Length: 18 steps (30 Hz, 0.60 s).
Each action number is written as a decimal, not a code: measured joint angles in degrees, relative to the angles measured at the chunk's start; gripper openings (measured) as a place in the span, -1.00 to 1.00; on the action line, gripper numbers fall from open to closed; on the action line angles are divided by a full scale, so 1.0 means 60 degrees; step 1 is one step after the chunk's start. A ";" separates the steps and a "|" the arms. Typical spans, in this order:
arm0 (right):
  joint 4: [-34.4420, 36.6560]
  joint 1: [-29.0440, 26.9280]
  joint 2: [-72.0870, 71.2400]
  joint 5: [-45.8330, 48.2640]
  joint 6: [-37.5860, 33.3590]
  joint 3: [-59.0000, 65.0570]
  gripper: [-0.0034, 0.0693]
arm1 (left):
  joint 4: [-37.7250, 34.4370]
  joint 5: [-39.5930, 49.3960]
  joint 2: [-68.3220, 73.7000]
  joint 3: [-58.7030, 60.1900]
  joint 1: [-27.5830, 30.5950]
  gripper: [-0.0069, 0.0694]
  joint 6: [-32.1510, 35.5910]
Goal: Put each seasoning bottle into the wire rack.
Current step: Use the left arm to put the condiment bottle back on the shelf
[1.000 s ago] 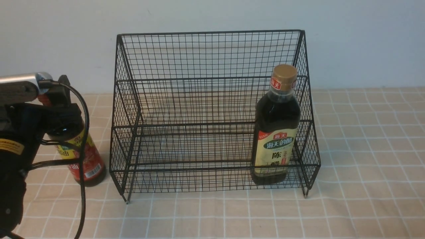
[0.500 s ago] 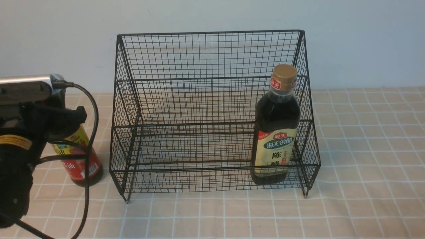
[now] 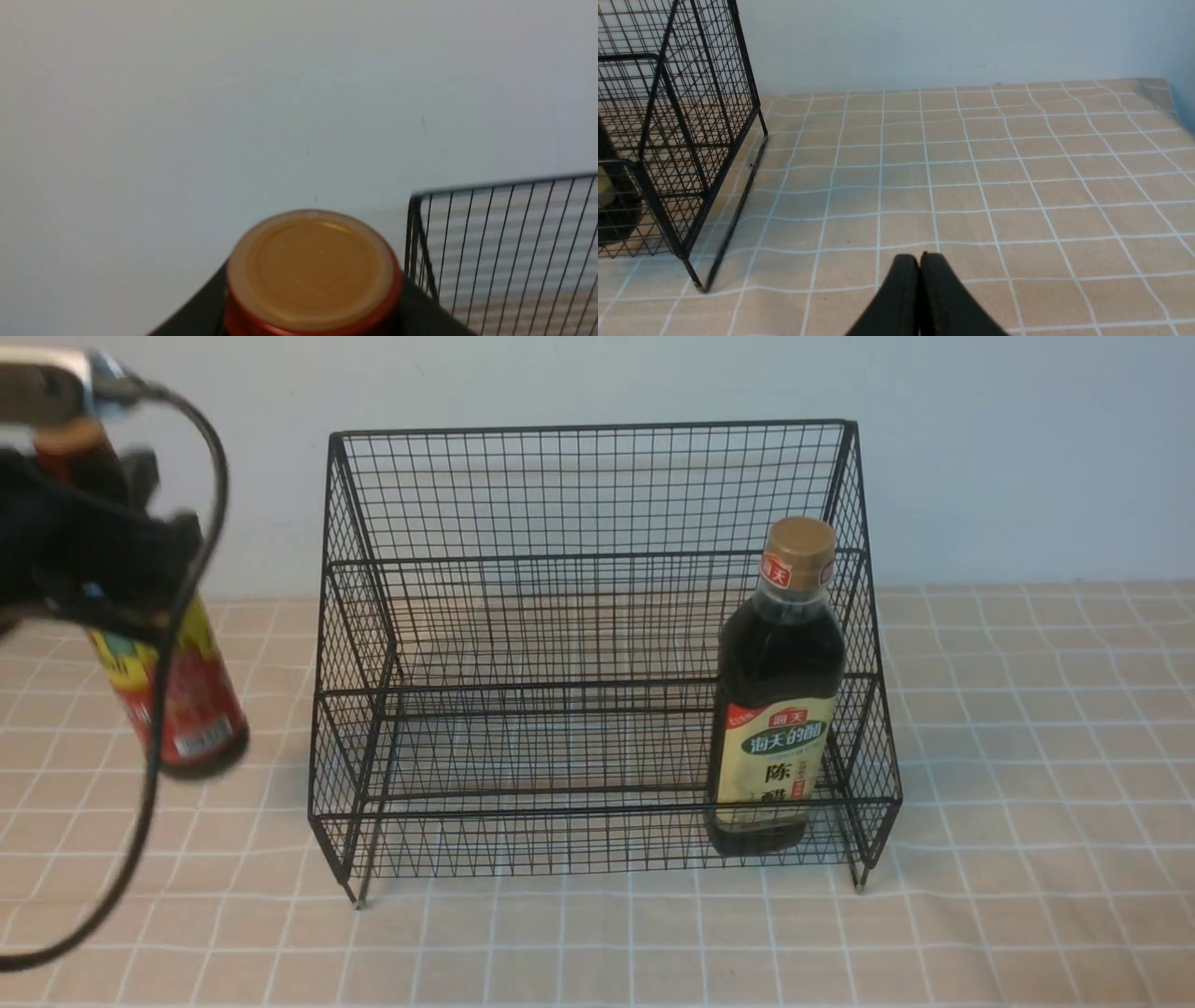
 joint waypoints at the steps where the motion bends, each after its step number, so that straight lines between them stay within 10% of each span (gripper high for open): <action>1: 0.0000 0.0000 0.0000 0.0000 0.0000 0.0000 -0.94 | 0.0009 0.0151 -0.0188 -0.0310 0.0000 -0.14 0.0095; 18: 0.0000 0.0000 0.0000 0.0000 0.0000 0.0000 -0.94 | 0.0027 0.0571 -0.0328 -0.2208 -0.2258 -0.14 0.0186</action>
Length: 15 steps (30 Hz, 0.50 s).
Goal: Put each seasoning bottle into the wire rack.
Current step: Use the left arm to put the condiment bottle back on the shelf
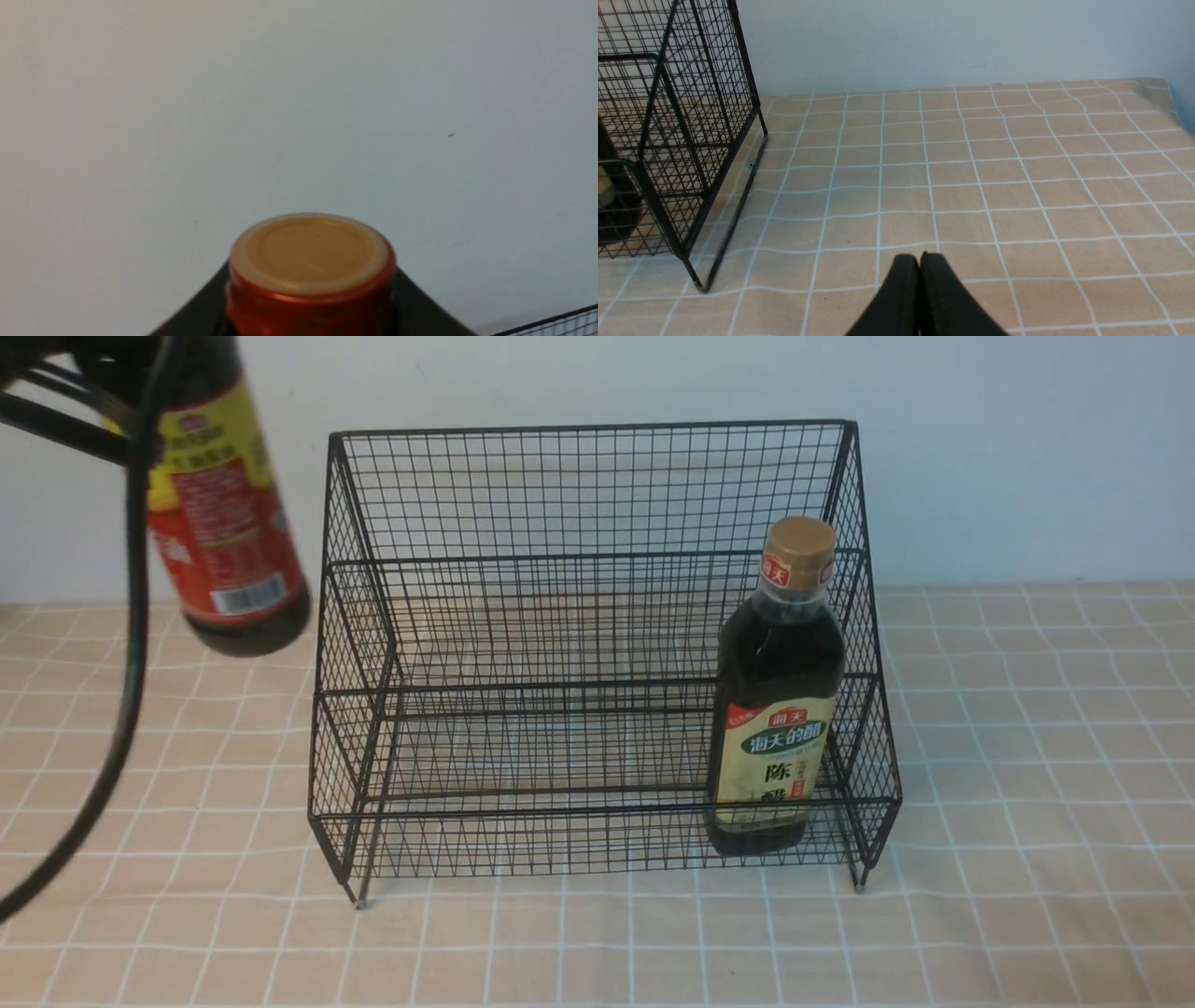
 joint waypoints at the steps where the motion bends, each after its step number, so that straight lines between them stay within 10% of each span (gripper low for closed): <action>1: 0.0000 0.0000 0.0000 0.0000 0.0000 0.0000 -0.94 | 0.0000 -0.0067 0.0041 0.0000 -0.0062 -0.14 0.0000; 15: 0.0000 0.0000 0.0000 0.0000 0.0000 0.0000 -0.94 | -0.0037 -0.1476 0.2128 0.0000 -0.0961 -0.14 -0.0141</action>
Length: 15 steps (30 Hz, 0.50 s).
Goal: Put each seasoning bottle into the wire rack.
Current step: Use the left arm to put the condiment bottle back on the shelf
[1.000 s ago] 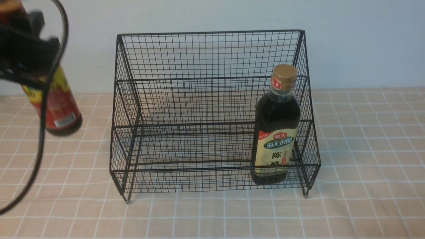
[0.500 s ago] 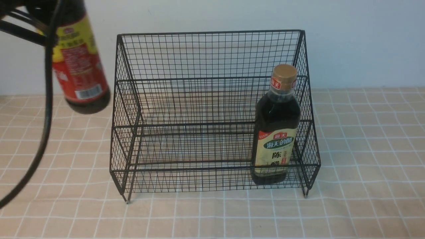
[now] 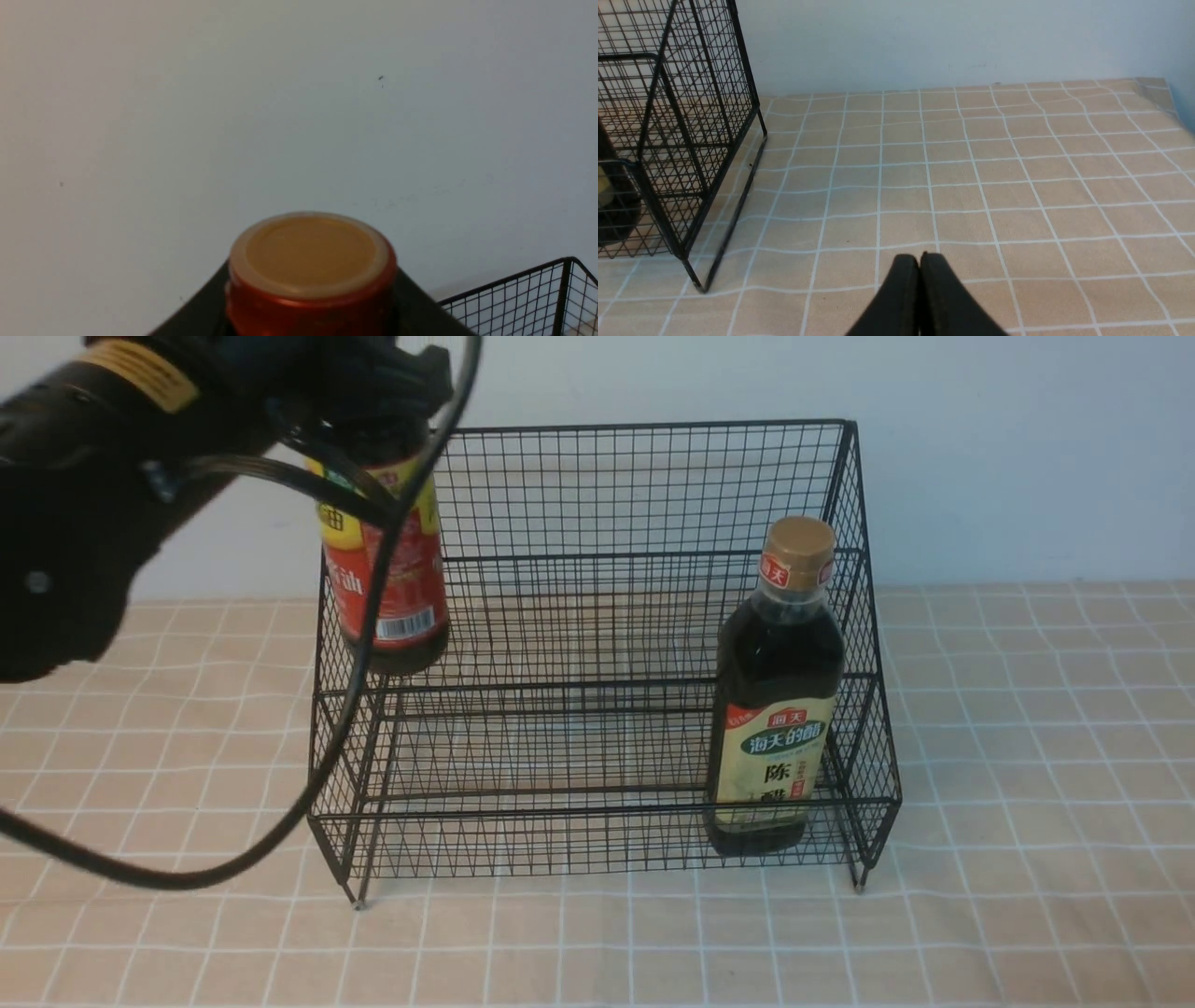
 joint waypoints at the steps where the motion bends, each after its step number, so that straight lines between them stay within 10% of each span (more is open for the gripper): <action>1: 0.0000 0.0000 0.0000 0.0000 0.0000 0.0000 -0.94 | 0.0000 0.0000 0.0083 0.0000 0.0000 -0.14 -0.0009; 15: 0.0000 0.0000 0.0000 -0.0003 0.0000 0.0000 -0.94 | -0.0002 0.0246 0.1074 -0.0003 0.0000 -0.14 -0.0683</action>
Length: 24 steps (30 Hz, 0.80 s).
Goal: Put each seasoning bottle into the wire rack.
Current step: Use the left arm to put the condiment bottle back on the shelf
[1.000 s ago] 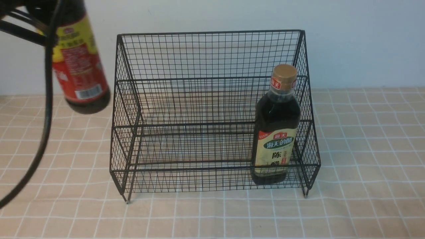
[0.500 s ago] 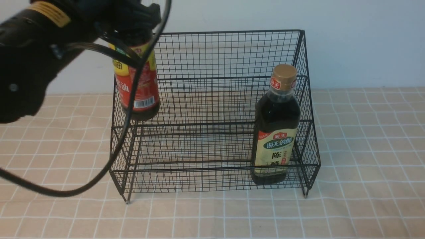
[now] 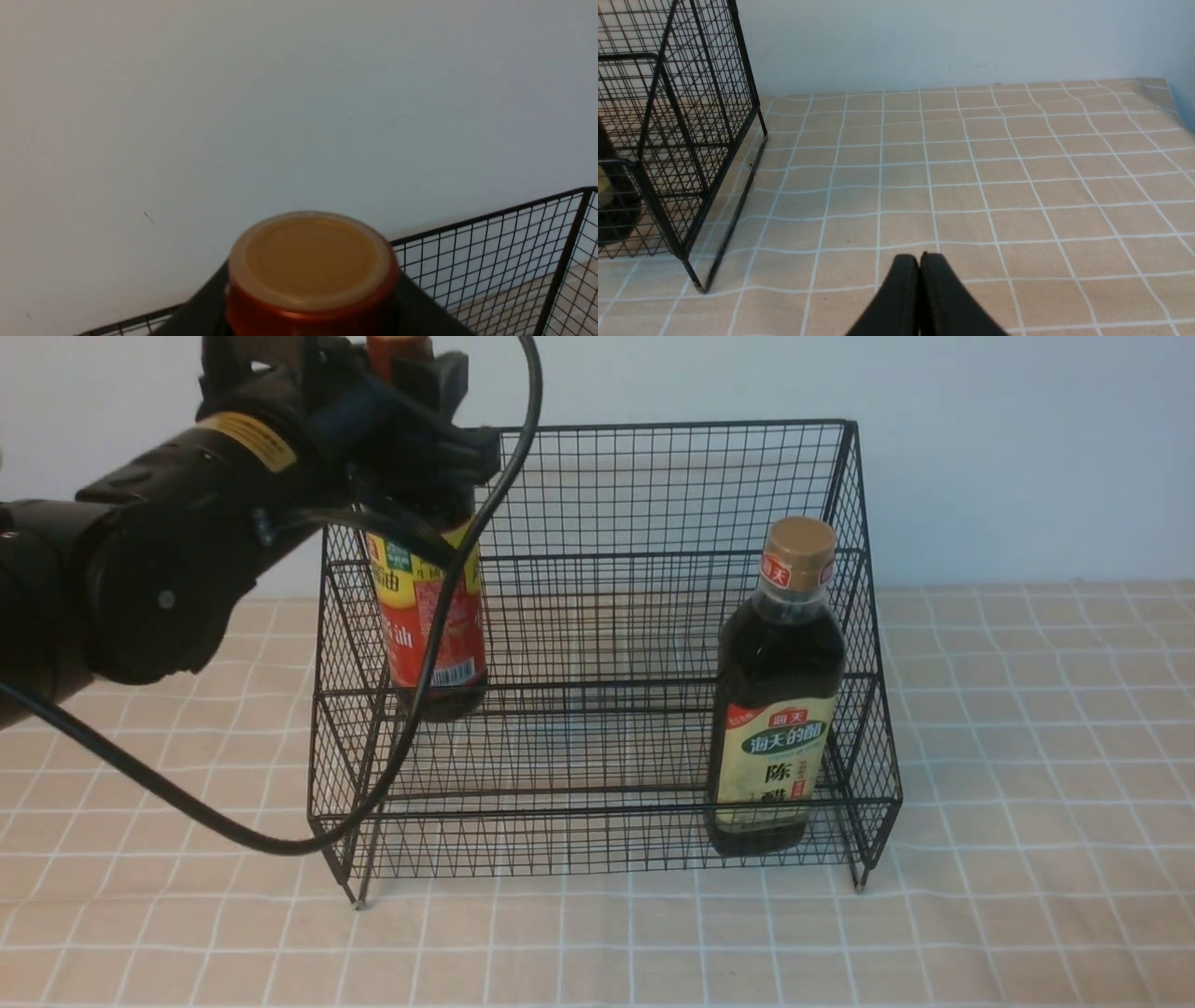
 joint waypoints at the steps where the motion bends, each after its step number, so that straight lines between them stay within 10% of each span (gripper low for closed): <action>1: 0.0000 0.0000 0.0000 0.0000 0.0000 0.0000 -0.94 | 0.0000 0.0026 0.0022 0.0000 0.0000 -0.14 0.0000; 17: 0.0000 0.0000 0.0000 0.0000 0.0000 0.0000 -0.94 | 0.0009 0.1151 0.1017 -0.0099 -0.0018 -0.12 -0.0096; 24: 0.0000 0.0000 0.0000 0.0000 0.0000 0.0000 -0.94 | 0.0029 0.1587 0.0794 -0.0163 -0.0018 0.25 -0.0096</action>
